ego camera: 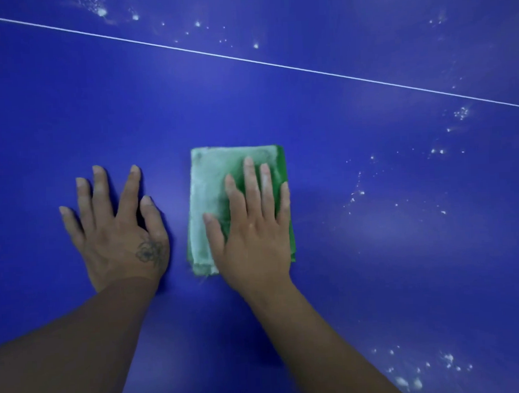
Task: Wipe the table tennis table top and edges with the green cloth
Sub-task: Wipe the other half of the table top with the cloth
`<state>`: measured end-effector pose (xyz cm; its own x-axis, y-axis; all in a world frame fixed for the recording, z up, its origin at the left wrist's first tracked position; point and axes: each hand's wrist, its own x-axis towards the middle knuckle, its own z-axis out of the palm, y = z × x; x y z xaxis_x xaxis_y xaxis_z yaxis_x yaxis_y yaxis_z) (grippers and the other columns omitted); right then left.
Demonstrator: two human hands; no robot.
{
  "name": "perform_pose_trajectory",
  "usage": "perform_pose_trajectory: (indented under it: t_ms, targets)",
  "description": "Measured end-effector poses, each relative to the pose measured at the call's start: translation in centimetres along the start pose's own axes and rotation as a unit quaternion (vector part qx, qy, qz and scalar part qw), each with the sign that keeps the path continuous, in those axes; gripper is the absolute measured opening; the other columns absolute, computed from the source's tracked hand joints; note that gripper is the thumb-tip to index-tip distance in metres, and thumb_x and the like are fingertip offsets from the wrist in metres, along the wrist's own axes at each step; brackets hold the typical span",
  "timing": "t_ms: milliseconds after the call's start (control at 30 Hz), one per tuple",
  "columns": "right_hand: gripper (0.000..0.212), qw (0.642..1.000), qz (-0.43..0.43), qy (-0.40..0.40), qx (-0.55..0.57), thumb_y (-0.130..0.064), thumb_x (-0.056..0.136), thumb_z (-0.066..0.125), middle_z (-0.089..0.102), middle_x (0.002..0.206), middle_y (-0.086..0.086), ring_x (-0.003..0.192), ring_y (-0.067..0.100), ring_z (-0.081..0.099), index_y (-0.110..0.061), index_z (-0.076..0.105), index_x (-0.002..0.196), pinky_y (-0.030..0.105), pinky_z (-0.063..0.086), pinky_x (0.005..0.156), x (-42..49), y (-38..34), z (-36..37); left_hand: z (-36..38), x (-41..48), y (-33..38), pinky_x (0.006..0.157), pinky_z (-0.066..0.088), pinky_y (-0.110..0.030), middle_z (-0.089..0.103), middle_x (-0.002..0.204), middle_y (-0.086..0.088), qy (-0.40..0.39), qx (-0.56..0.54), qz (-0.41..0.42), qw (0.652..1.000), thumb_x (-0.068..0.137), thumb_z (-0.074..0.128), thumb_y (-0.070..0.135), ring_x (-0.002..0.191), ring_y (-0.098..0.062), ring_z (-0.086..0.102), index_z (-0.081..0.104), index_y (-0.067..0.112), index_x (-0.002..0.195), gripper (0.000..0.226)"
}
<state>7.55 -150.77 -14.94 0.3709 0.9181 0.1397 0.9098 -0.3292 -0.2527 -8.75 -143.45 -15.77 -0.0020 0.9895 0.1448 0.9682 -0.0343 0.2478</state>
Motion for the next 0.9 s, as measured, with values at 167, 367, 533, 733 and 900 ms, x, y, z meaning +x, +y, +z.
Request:
perform_pose_trajectory:
  t_ms: [167, 367, 533, 733, 900]
  targets:
    - [0.066, 0.999, -0.054, -0.006, -0.003, -0.059, 0.107, 0.052, 0.030, 0.178, 0.000, 0.167, 0.022, 0.022, -0.025, 0.048, 0.163, 0.057, 0.022, 0.132, -1.9, 6.9, -1.9, 0.1, -0.1, -0.3, 0.133, -0.005, -0.046, 0.021, 0.179, -0.002, 0.000, 0.005, 0.000, 1.000, 0.114, 0.032, 0.047, 0.167, -0.024, 0.010, 0.038, 0.038, 0.166, 0.053]
    - [0.072, 0.986, 0.160, -0.002, -0.056, -0.059, 0.108, 0.039, 0.018, 0.181, 0.003, 0.169, 0.024, 0.011, -0.023, 0.033, 0.170, 0.056, 0.009, 0.135, 2.1, 9.3, -2.3, 0.3, 0.0, -0.3, 0.134, -0.001, -0.049, 0.022, 0.178, -0.001, 0.004, 0.003, -0.003, 1.000, 0.113, 0.035, 0.046, 0.167, -0.024, 0.012, 0.040, 0.039, 0.165, 0.052]
    - [0.067, 0.986, 0.154, -0.005, -0.058, -0.053, 0.111, 0.041, 0.021, 0.179, 0.017, 0.167, 0.038, 0.015, -0.011, 0.046, 0.163, 0.065, 0.014, 0.131, -0.1, 3.6, -1.6, 0.2, -0.1, -0.2, 0.134, 0.000, -0.050, 0.023, 0.178, -0.003, 0.002, 0.000, -0.001, 1.000, 0.114, 0.033, 0.047, 0.166, -0.025, 0.013, 0.041, 0.039, 0.164, 0.052]
    - [0.063, 0.999, 0.023, -0.027, 0.000, -0.058, 0.109, 0.050, 0.024, 0.179, 0.008, 0.167, 0.030, 0.019, -0.019, 0.053, 0.159, 0.062, 0.021, 0.132, -11.3, 0.9, -1.8, -0.2, -0.2, -0.2, 0.134, 0.003, -0.058, 0.020, 0.180, -0.004, -0.025, 0.000, -0.005, 1.000, 0.114, 0.030, 0.048, 0.167, -0.027, 0.009, 0.036, 0.038, 0.167, 0.054]
    - [0.067, 0.999, -0.018, -0.031, -0.038, -0.061, 0.108, 0.046, 0.029, 0.178, 0.000, 0.166, 0.023, 0.023, -0.027, 0.044, 0.166, 0.055, 0.021, 0.133, -9.5, 8.7, -4.0, -0.4, -0.3, -0.3, 0.134, 0.002, -0.060, 0.017, 0.180, -0.006, -0.033, 0.006, 0.005, 0.999, 0.113, 0.027, 0.047, 0.168, -0.031, 0.008, 0.033, 0.037, 0.168, 0.056]
